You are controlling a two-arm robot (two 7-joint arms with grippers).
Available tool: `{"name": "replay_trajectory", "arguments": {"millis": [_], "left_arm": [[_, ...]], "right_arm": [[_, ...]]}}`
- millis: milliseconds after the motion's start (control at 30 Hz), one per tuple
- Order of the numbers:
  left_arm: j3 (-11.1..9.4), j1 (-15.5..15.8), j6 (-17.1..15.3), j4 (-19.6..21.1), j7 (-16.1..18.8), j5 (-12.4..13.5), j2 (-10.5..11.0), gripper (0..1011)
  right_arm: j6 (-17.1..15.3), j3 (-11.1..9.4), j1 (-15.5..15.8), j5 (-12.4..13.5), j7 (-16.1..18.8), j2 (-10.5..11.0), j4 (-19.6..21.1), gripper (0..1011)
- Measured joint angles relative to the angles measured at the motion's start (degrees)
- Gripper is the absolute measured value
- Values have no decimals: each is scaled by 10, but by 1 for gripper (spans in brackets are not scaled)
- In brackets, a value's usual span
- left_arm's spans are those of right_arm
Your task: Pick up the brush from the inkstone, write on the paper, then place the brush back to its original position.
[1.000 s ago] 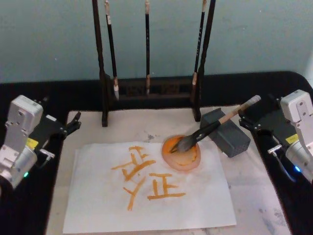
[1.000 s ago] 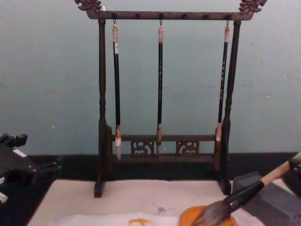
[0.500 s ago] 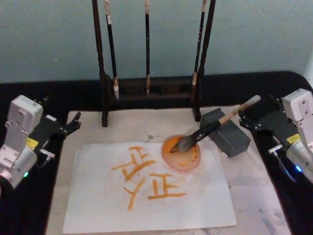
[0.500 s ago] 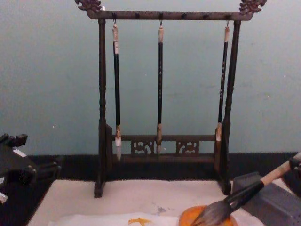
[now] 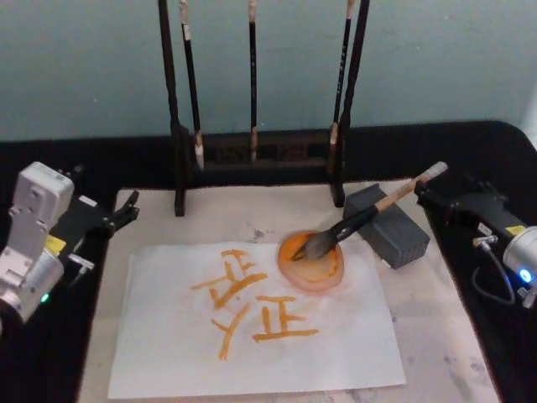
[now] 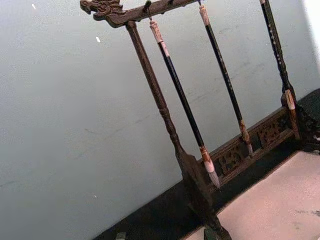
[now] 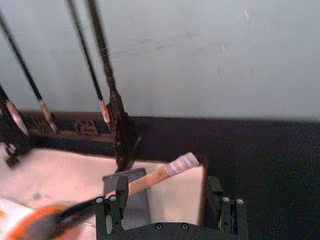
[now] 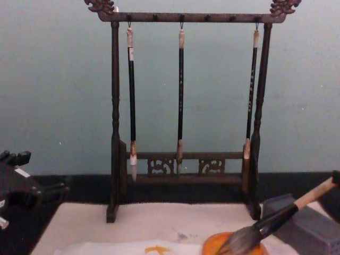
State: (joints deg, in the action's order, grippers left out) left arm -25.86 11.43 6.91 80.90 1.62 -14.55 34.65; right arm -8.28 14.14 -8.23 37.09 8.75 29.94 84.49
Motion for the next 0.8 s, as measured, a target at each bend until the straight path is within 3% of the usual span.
{"name": "replay_trajectory", "arguments": {"millis": [33, 67, 200, 400, 533, 800], "left_arm": [[0, 0, 0, 0, 0, 0, 0, 1010], [0, 0, 0, 0, 0, 0, 0, 1010], [0, 0, 0, 0, 0, 0, 0, 1010], [0, 0, 0, 0, 0, 0, 0, 1010], [0, 0, 0, 0, 0, 0, 0, 1010], [0, 0, 0, 0, 0, 0, 0, 1010]], "right_arm": [[-26, -15, 0, 30, 4, -9, 0, 1000], [-26, -15, 0, 30, 4, -9, 0, 1000], [-107, -55, -5, 121, 5, -35, -7, 1000], [-172, -81, -13, 202, -9, -55, -18, 1000], [-189, -89, -17, 234, -15, -65, -23, 1000], [-196, -88, -32, 267, -25, -84, -45, 1000]]}}
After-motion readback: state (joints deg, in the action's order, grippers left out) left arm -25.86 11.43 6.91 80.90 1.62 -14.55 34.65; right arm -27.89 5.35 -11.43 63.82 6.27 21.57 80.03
